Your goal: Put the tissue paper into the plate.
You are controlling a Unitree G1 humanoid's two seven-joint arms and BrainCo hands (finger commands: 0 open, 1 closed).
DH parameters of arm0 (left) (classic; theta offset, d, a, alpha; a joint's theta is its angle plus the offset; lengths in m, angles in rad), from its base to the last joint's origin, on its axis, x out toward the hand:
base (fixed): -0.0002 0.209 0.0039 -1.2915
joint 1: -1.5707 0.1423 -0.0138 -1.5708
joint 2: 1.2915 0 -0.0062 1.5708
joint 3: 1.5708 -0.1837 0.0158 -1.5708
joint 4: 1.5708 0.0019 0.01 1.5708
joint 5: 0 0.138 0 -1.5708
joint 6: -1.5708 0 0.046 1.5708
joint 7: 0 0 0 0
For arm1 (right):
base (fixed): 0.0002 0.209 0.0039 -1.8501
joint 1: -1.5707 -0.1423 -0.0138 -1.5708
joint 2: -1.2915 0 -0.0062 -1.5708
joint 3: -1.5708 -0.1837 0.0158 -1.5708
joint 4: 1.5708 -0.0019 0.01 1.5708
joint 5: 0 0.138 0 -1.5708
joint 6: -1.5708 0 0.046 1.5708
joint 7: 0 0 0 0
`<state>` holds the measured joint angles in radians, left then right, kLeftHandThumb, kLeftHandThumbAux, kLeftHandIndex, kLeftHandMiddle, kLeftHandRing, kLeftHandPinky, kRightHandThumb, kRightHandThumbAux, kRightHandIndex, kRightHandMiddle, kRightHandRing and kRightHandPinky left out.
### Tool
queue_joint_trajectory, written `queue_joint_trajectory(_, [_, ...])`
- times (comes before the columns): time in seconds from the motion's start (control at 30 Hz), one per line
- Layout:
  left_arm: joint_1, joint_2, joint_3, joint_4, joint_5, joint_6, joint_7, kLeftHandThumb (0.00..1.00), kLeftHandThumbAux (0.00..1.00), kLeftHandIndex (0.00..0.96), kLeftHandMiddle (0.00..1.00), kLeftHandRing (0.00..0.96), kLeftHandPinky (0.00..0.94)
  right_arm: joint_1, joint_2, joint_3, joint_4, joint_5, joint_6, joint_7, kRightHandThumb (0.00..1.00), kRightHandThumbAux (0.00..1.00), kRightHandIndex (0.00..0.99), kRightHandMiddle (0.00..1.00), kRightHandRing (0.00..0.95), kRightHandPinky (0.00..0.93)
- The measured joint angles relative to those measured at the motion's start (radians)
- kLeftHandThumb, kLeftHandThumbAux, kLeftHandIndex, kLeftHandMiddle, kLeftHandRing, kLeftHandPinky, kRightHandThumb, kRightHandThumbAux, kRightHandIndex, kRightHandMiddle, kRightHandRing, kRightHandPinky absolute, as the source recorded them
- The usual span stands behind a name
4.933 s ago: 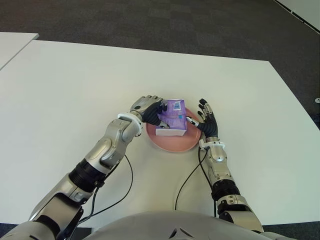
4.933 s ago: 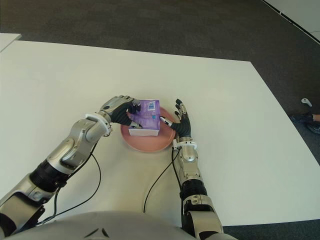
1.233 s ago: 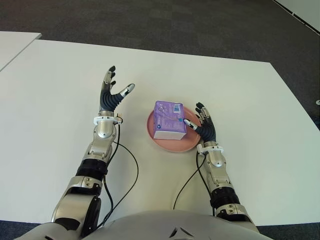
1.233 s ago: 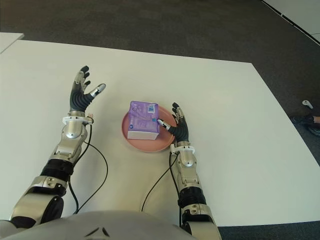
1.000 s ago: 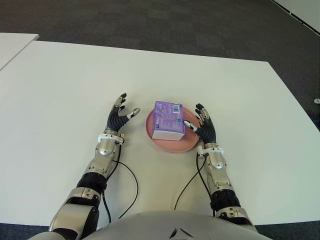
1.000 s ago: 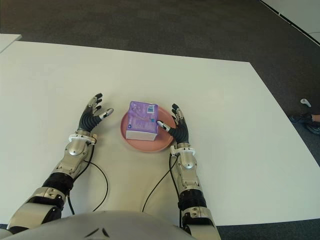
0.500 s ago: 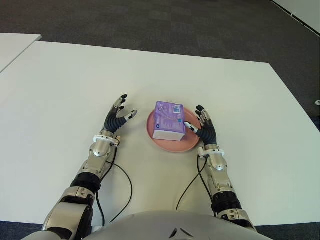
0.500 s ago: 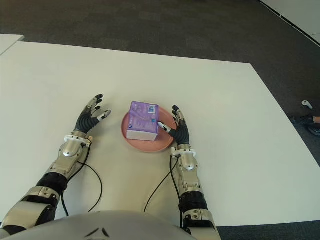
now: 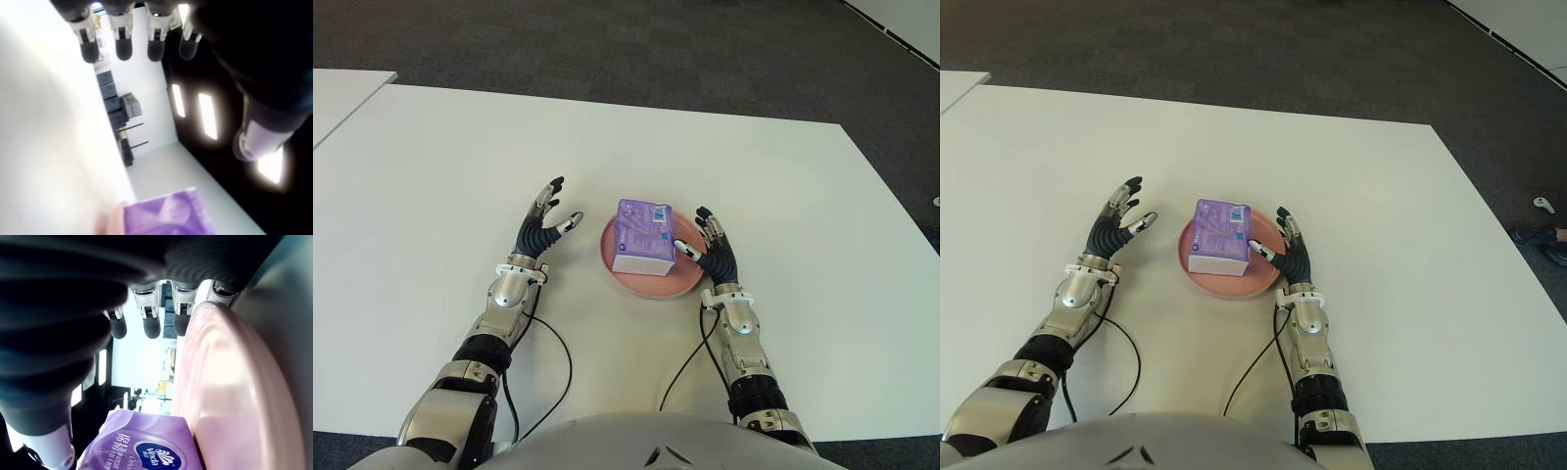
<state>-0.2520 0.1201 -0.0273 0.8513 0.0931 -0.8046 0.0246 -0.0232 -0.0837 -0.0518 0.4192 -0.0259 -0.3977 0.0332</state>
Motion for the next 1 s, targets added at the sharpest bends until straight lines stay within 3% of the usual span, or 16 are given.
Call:
queue_joint_trajectory(0.37, [-0.003,-0.023,0.05,0.004,-0.04,0.0,0.019,0.001,0.54,0.0,0.0,0.0,0.0,-0.011,-0.007,-0.006,0.013,0.003,0.0,0.004,0.0,0.735,0.0,0.007,0.0,0.0])
queue_joint_trajectory(1.0, [0.115,-0.063,0.045,-0.222,-0.039,0.05,0.029,0.001,0.533,0.0,0.044,0.017,0.0,-0.025,-0.013,-0.01,0.034,0.002,-0.008,0.001,0.0,0.747,0.001,0.0,0.0,0.0])
